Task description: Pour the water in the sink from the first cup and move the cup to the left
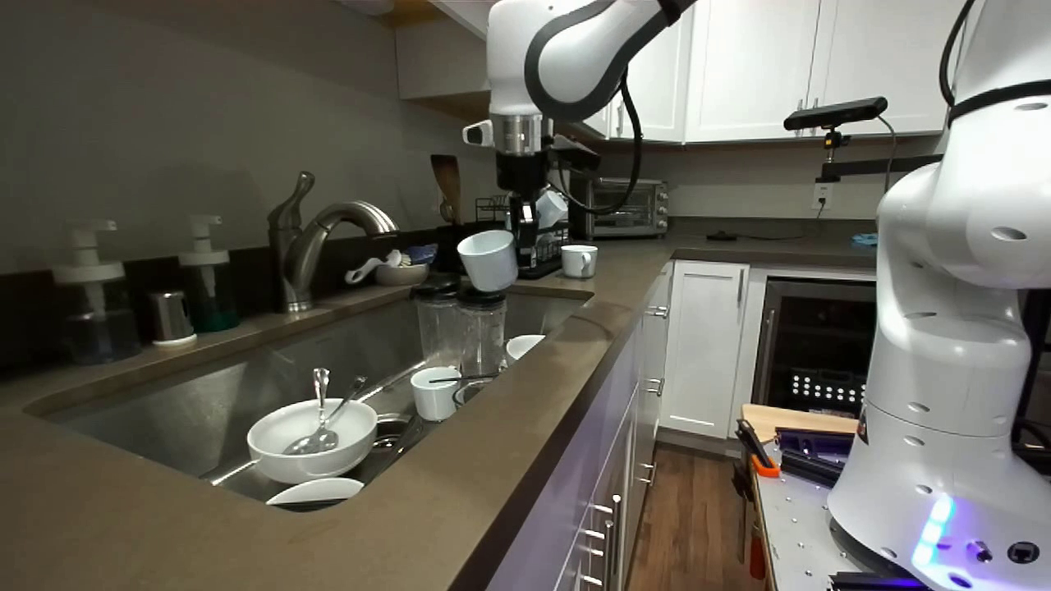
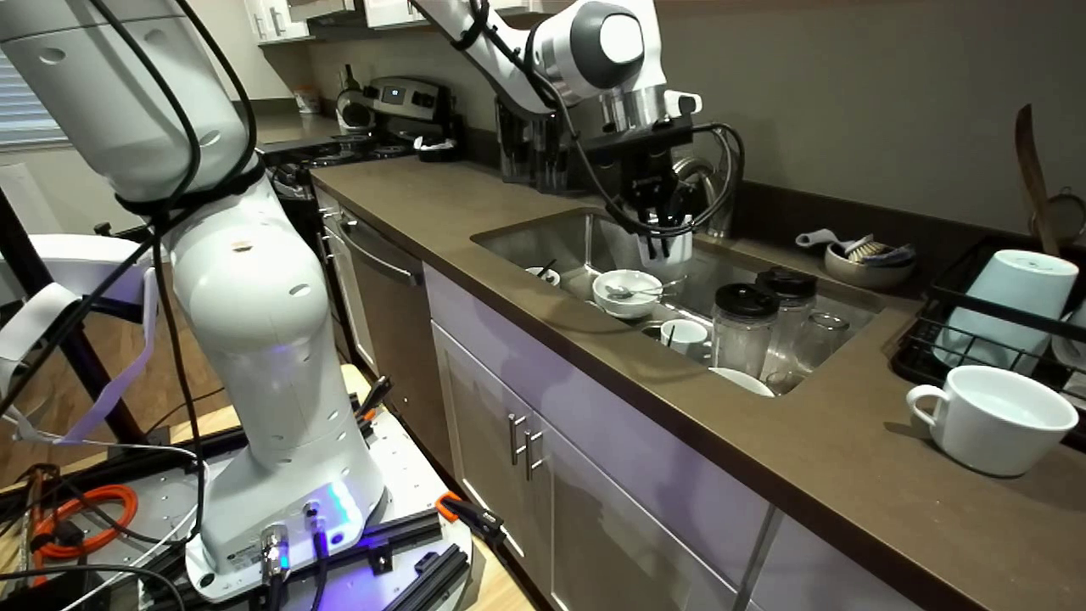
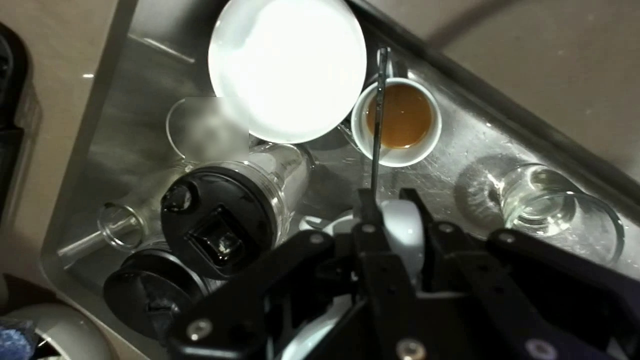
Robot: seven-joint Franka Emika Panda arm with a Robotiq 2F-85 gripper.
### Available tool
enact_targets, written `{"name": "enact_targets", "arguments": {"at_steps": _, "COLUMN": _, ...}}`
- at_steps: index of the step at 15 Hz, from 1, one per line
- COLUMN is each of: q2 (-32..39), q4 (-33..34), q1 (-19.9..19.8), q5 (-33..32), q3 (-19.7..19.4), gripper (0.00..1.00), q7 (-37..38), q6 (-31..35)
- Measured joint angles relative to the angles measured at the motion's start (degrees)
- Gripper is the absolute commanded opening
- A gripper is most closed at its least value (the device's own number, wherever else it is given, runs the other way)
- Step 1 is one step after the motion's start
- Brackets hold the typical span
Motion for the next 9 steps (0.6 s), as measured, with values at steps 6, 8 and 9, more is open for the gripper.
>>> {"name": "enact_targets", "arguments": {"at_steps": 6, "q2": 0.01, "q4": 1.03, "q1": 0.26, "q5": -14.40, "q3": 5.53, "gripper": 0.04, "q7": 7.88, "q6": -6.33}}
{"name": "enact_targets", "arguments": {"at_steps": 8, "q2": 0.05, "q4": 1.54, "q1": 0.97, "q5": -17.81, "q3": 7.51, "gripper": 0.04, "q7": 9.70, "q6": -11.54}}
{"name": "enact_targets", "arguments": {"at_steps": 9, "q2": 0.09, "q4": 1.83, "q1": 1.63, "q5": -18.46, "q3": 8.18, "gripper": 0.04, "q7": 9.75, "q6": -14.06}}
